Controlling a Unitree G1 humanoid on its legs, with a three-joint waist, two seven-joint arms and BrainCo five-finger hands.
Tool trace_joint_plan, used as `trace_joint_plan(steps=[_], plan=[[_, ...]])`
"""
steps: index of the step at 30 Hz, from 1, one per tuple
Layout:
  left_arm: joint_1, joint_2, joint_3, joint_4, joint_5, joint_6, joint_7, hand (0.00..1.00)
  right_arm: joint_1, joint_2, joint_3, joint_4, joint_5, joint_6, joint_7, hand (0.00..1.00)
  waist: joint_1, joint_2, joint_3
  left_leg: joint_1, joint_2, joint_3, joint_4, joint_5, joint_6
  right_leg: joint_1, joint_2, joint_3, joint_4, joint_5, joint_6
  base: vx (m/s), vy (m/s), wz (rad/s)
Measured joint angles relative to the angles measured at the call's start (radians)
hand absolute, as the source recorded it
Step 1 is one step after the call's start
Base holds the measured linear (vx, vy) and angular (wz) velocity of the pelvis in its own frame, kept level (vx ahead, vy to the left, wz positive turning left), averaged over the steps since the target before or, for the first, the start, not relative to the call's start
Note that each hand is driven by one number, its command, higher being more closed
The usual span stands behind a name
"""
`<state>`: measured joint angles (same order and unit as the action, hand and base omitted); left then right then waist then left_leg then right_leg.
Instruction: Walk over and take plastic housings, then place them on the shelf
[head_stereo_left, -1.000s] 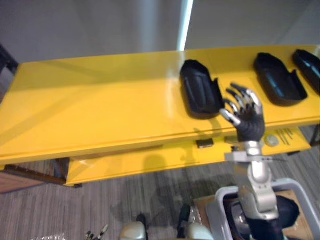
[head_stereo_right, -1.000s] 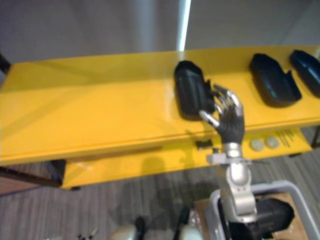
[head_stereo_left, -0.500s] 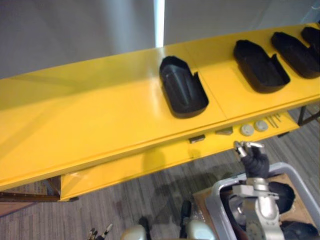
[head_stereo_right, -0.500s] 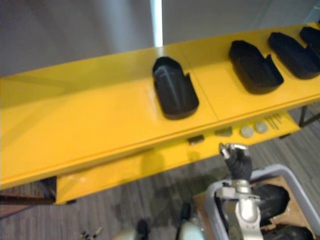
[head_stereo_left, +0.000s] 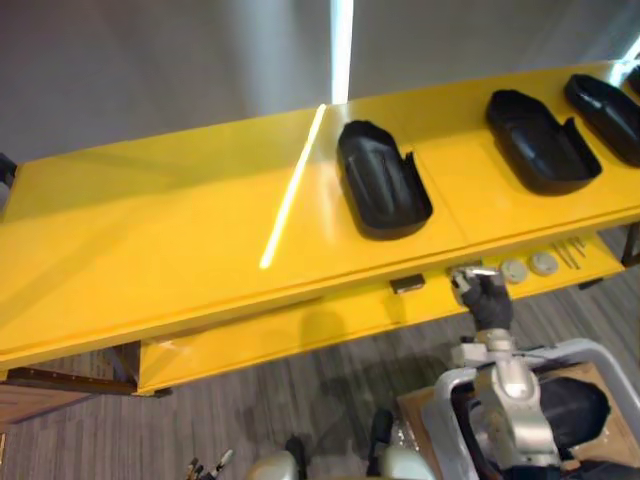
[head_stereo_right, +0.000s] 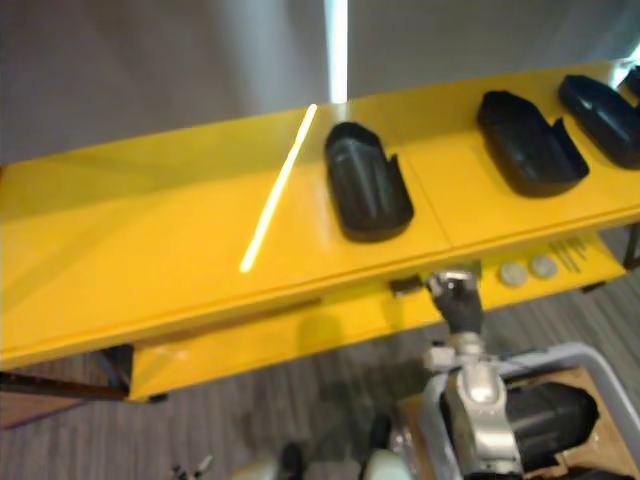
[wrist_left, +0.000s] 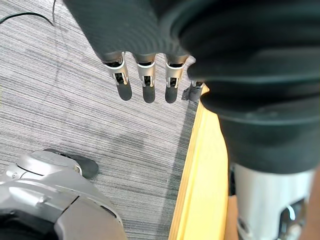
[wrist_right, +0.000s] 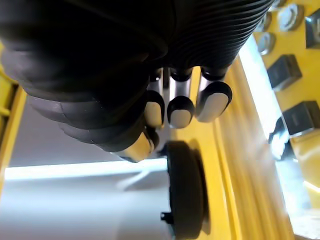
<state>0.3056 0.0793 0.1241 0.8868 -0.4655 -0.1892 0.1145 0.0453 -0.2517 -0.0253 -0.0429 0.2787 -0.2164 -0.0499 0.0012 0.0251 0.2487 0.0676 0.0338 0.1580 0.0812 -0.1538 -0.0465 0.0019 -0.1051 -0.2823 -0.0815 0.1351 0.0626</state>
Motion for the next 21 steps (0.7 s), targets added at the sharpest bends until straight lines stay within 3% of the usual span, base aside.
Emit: trace_joint_plan(steps=[10,15,21], plan=[[-0.002,0.0,0.004,0.037,0.005,0.043,-0.001,0.0,-0.16,-0.029,0.017,0.145,-0.019,0.026,0.014,1.0,0.015,0.016,0.01,0.0,-0.017,-0.036,-0.001,0.009,0.011,0.019,-0.017,-0.036,0.0,-0.001,0.005,-0.02,0.021,0.1],[-0.002,0.0,0.015,0.041,0.015,0.067,0.0,0.0,-0.212,-0.028,0.018,0.192,-0.02,0.026,0.007,1.0,0.039,0.012,0.018,0.0,-0.017,-0.046,-0.003,0.013,0.01,0.024,-0.019,-0.047,0.0,-0.003,0.008,-0.02,0.007,0.06],[-0.003,0.0,0.022,0.041,0.051,0.096,-0.002,0.0,-0.302,-0.03,0.019,0.264,-0.02,0.026,0.007,1.0,0.041,0.012,0.029,0.0,-0.022,-0.065,-0.004,0.015,0.012,0.034,-0.02,-0.068,0.0,-0.005,0.011,0.0,0.012,0.09]])
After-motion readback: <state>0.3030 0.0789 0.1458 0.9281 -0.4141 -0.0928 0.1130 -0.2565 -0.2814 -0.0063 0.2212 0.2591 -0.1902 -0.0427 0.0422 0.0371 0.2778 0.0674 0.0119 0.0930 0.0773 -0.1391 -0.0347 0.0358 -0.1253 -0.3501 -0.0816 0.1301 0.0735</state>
